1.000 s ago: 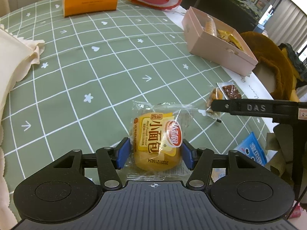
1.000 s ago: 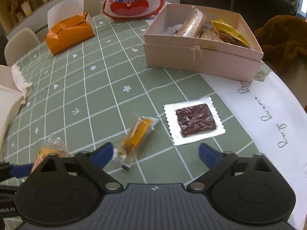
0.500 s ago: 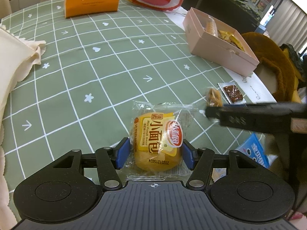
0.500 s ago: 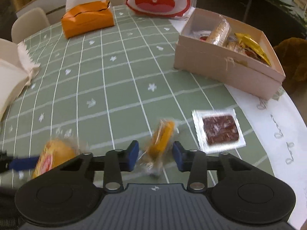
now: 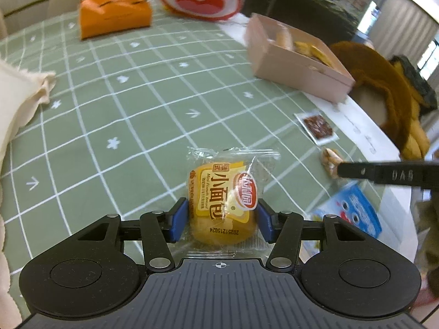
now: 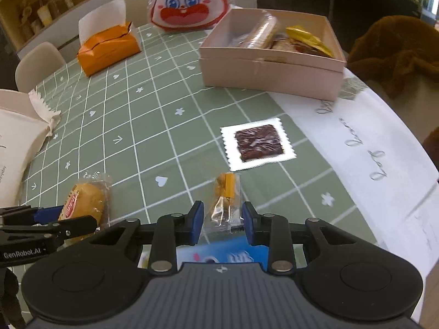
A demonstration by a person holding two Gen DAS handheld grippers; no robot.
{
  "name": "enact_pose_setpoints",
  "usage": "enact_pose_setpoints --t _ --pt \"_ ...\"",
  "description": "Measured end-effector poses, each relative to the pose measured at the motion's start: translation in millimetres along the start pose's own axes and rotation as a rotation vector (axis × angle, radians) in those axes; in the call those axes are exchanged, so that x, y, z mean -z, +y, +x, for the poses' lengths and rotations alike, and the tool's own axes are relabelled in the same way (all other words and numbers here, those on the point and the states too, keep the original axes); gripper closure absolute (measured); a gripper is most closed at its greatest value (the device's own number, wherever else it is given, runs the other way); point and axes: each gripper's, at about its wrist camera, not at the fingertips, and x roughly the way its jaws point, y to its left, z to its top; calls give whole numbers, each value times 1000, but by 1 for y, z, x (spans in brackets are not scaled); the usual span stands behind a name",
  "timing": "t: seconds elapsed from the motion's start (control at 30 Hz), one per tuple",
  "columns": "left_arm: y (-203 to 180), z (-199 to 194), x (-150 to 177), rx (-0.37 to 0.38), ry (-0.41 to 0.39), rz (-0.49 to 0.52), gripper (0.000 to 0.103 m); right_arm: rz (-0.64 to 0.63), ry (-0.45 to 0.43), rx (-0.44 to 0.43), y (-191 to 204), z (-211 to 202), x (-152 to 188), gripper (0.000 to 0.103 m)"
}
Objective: Organize snacks
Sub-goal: 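Grasp the small orange candy stick with the right tool while the left tool holds the bread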
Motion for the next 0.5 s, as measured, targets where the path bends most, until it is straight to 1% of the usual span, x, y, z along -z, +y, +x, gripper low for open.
enact_pose_setpoints --t 0.03,0.1,0.2,0.27,0.33,0.37,0.43,0.47,0.5 --pt "-5 -1 1 2 -3 16 45 7 0 -3 -3 -3 1 81" --pt "-15 -6 1 12 -17 38 45 22 -2 -12 -12 -12 2 81" --pt "-29 -13 -8 29 -42 55 45 26 -28 -17 -24 -28 -2 81" --pt "-36 -14 -16 33 -40 49 45 19 -39 -20 -32 -35 -7 81" --pt "-39 -11 -20 24 -27 31 45 15 -29 -26 -40 -36 -11 80" --pt "-40 -9 -21 18 -18 23 45 24 -20 -28 -44 -35 -11 78" --pt "-43 -3 -19 -4 7 12 45 57 2 -64 -51 -29 -12 66" --pt "-44 0 -17 -15 21 8 45 74 4 -77 -52 -26 -11 63" --pt "-44 1 -15 -21 32 6 45 85 7 -87 -52 -21 -11 58"
